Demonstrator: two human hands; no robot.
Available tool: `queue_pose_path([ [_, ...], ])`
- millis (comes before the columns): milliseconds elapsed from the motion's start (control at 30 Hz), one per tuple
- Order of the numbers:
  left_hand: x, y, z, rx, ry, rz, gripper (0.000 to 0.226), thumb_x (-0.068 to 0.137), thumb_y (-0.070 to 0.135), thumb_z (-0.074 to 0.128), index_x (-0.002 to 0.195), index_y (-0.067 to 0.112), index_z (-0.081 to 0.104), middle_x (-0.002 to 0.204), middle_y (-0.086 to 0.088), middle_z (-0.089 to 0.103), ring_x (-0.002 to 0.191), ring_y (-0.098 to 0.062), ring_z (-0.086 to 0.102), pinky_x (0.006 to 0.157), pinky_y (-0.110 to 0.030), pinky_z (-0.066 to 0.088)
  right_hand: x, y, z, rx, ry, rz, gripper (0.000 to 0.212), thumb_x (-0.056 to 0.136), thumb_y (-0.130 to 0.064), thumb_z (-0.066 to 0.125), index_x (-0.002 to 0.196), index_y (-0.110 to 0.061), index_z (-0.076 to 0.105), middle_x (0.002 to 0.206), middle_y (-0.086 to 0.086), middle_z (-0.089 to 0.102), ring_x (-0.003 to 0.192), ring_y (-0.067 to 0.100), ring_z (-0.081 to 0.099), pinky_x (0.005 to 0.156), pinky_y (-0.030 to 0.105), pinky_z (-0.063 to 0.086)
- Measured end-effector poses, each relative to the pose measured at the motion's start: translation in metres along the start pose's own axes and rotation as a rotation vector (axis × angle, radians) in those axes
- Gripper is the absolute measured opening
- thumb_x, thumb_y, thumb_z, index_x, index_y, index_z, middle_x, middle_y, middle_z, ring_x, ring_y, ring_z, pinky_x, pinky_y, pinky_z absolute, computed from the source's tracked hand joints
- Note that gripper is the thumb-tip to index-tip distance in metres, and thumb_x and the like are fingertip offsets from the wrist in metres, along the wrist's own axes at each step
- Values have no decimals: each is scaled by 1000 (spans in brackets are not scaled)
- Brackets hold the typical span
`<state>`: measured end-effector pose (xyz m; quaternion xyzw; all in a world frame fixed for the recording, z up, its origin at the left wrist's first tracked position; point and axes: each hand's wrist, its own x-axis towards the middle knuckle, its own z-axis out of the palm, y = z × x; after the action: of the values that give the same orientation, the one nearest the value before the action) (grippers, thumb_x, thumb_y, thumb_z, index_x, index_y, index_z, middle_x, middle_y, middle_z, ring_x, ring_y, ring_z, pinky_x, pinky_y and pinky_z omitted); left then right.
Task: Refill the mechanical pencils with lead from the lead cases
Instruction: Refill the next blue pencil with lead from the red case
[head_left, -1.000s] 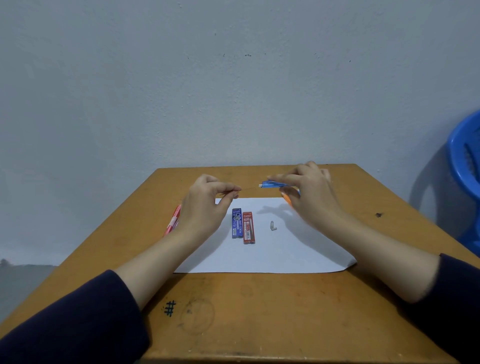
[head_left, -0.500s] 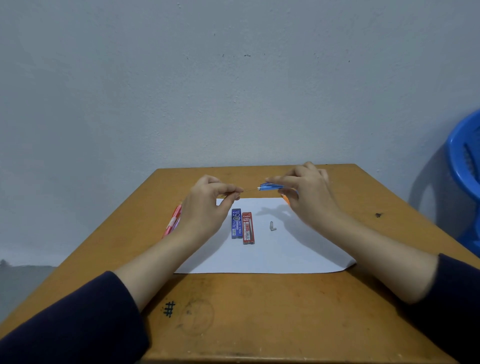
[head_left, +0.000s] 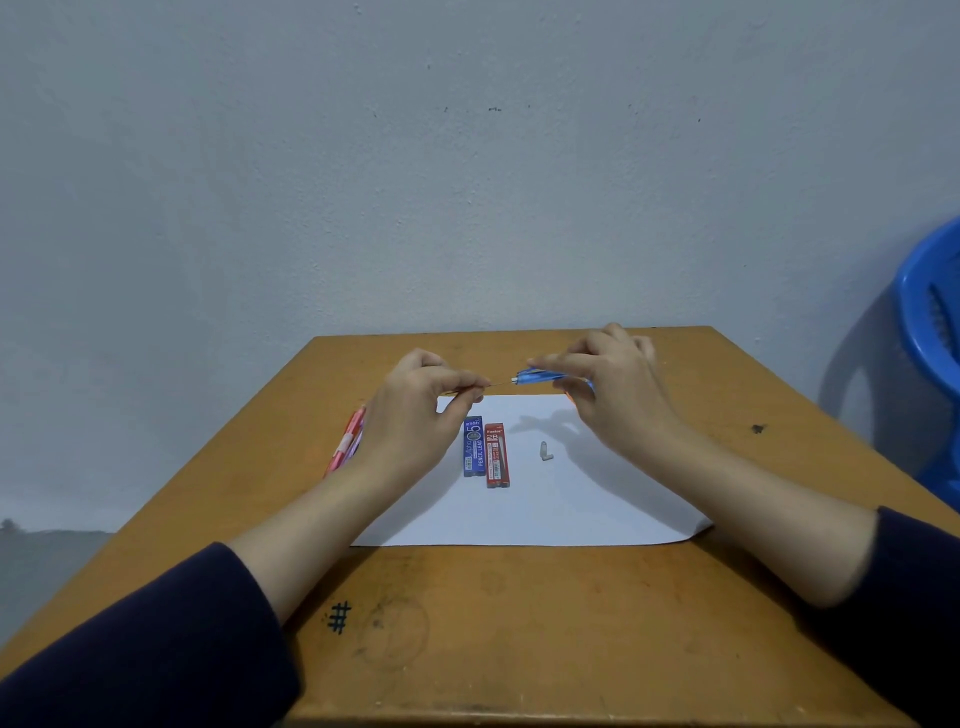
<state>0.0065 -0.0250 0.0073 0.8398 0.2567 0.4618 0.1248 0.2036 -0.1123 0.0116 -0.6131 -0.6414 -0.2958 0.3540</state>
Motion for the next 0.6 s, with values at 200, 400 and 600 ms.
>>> queue_pose_path([
  [200, 0, -1, 1, 18, -2, 1, 15, 84, 19, 71, 96, 27, 76, 86, 2, 57, 82, -15, 59, 70, -44, 53, 0, -2, -1, 2, 0, -20, 41, 67, 0, 78, 99, -25, 75, 75, 0, 62, 73, 27, 56, 70, 37, 29],
  [400, 0, 0, 2, 15, 4, 26, 15, 83, 18, 72, 95, 26, 77, 85, 2, 57, 82, -15, 59, 71, -44, 53, -1, -3, 0, 7, -18, -18, 40, 69, -3, 76, 101, -27, 74, 75, -1, 60, 74, 26, 56, 72, 36, 29],
  [600, 0, 4, -1, -14, 44, 33, 18, 83, 19, 73, 100, 25, 75, 84, 11, 56, 83, -12, 58, 71, -38, 52, -2, -8, -4, 43, -76, 18, 36, 76, -8, 74, 106, -29, 73, 78, -1, 60, 80, 24, 55, 75, 36, 27],
])
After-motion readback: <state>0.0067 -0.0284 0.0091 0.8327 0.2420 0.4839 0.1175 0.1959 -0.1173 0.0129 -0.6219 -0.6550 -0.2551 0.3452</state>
